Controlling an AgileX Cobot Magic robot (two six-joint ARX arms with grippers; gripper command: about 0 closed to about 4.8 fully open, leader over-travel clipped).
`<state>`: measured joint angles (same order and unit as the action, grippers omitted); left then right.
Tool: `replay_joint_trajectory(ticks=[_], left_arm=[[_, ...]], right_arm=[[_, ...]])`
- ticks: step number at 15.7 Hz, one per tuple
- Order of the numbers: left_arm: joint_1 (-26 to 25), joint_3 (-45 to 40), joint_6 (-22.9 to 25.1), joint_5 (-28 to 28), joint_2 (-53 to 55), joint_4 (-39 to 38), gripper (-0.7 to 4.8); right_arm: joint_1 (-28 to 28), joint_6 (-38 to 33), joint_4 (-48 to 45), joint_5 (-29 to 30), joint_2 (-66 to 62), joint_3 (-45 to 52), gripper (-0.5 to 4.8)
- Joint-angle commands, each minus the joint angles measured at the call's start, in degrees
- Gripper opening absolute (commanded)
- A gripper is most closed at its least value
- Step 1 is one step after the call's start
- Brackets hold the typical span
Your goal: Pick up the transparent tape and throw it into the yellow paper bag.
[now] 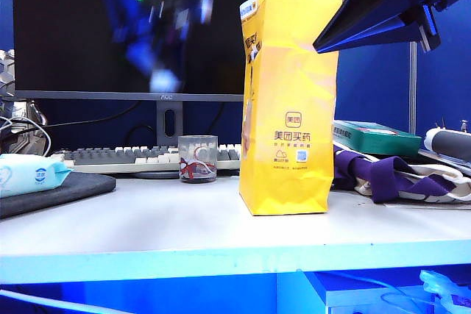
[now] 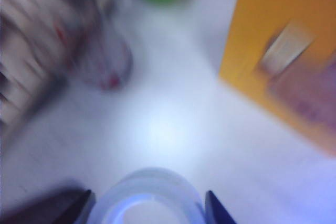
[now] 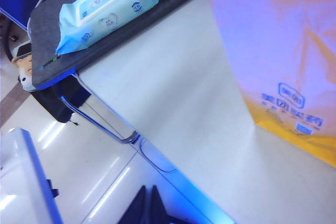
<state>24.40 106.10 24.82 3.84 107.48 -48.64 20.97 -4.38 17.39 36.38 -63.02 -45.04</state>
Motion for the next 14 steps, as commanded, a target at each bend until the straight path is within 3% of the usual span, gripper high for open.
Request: replay_joint_trajectory(ticks=[1,5,9,14], left_arm=[[1.8,8.7,0.3,4.0,-0.6,-6.7,2.74],[4.5,17.6,-0.1,9.3,-1.7,-8.7,2.74],[6.2,18.3,-0.2,13.7,-2.1,-10.3,2.74],[10.4,18.3,0.9,14.1,-2.1,-9.4,2.74]], right_arm=[[-0.1,3.0,-1.0,-2.4,0.1,-0.2,-0.01],[-0.1,3.2,-6.6,-3.2,0.2,-0.3,-0.01],[-0.1,3.1,-12.0,-3.5,0.2,-5.1,-0.01],[-0.1,3.3,-11.7,-5.6,0.3,-16.2,-0.01]])
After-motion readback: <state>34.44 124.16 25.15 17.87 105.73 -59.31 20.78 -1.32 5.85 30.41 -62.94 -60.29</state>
